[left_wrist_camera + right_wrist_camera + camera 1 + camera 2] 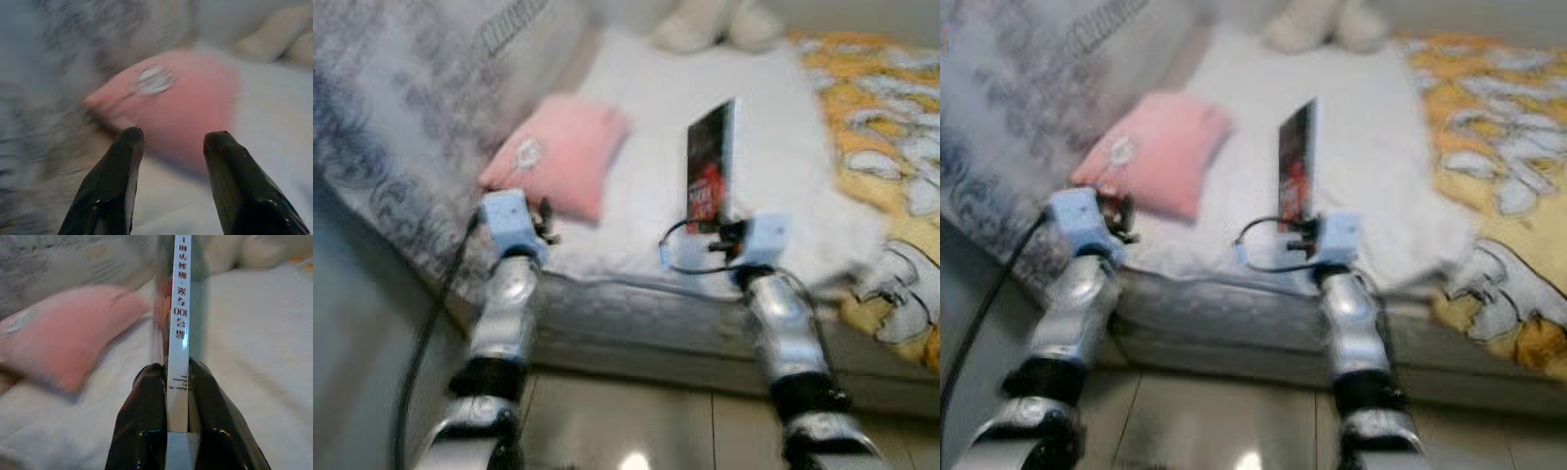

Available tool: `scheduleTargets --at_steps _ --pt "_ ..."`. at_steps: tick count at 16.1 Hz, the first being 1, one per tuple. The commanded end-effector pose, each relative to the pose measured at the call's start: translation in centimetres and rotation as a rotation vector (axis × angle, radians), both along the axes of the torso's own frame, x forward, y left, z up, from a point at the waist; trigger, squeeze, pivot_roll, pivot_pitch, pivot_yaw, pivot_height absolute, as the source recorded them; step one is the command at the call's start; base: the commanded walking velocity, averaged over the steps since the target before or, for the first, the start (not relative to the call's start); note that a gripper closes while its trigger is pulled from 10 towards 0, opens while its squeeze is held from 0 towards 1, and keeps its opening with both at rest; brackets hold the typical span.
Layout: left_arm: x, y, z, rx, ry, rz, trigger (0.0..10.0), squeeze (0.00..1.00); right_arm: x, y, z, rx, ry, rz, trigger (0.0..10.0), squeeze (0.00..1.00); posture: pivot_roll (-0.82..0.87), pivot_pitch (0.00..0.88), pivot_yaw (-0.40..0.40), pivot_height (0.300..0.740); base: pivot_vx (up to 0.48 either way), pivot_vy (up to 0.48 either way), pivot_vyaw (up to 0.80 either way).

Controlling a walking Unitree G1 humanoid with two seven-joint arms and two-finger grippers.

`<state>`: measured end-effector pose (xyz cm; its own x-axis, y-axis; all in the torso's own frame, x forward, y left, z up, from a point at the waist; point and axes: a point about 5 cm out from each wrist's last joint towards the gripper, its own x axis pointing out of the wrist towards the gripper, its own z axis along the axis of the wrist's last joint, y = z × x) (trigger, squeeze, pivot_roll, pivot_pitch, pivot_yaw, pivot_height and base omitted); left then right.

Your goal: Clean up the room

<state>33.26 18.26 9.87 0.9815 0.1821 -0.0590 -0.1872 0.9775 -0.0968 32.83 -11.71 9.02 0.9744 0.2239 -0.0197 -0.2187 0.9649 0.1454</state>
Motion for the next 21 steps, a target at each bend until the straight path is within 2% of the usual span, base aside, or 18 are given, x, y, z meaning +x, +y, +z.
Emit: scheduleTargets --at_steps 1,6,9,12,14,15,16,18,20,21 --pt "0.6 -1.4 0.9 -0.008 -0.03 -0.025 10.0 0.0 0.2 -0.9 0.5 -0.01 -0.025 -0.008 0.0 0.0 -0.07 0.0 0.039 0.74 0.48 0.0 0.0" --pt "0.4 -0.8 1.1 -0.015 -0.033 0.006 10.0 0.0 0.3 -0.4 0.4 -0.013 -0.016 0.021 0.0 0.0 -0.06 0.0 0.031 0.74 0.475 0.0 0.0" --pt "0.5 -0.6 1.2 0.01 -0.038 0.006 10.0 0.0 0.6 0.1 0.7 -0.01 -0.024 0.042 0.0 0.0 -0.05 0.0 0.029 0.74 0.434 0.0 0.0" --pt "0.7 -0.5 2.1 0.038 -0.087 0.003 10.0 0.0 1.1 0.4 1.2 0.013 -0.032 0.046 0.0 0.0 -0.05 0.0 0.03 0.74 0.288 0.0 0.0" --pt "0.8 -0.9 3.5 0.082 -0.156 -0.023 10.0 0.0 2.0 1.3 2.8 0.154 -0.047 0.055 0.0 0.0 -0.05 0.0 0.037 0.74 0.0 0.0 0.0" --pt "0.8 -1.4 5.6 0.182 -0.247 -0.065 10.0 0.0 2.9 2.2 3.9 0.279 -0.036 0.085 0.0 0.0 -0.04 0.0 0.039 0.74 0.0 0.0 0.0" --pt "0.8 -1.5 7.2 0.258 -0.3 -0.08 10.0 0.0 3.5 3.2 4.7 0.342 -0.022 0.135 0.0 0.0 -0.02 0.0 0.04 0.74 0.0 0.0 0.0" --pt "0.8 -0.6 7.5 0.309 -0.271 -0.048 10.0 0.0 4.0 4.2 5.1 0.402 0.001 0.177 0.0 0.0 0.02 0.0 0.045 0.74 0.0 0.0 0.0" --pt "0.2 1.4 7.6 0.38 -0.225 -0.016 10.0 0.0 4.7 6.4 5.4 0.529 0.085 0.24 0.0 0.0 0.08 0.03 0.046 0.74 0.0 0.0 0.0" --pt "-0.2 1.6 7.8 0.39 -0.224 -0.015 10.0 0.0 4.7 6.8 5.2 0.577 0.114 0.247 0.0 0.0 0.11 0.047 0.042 0.74 0.0 0.0 0.0"
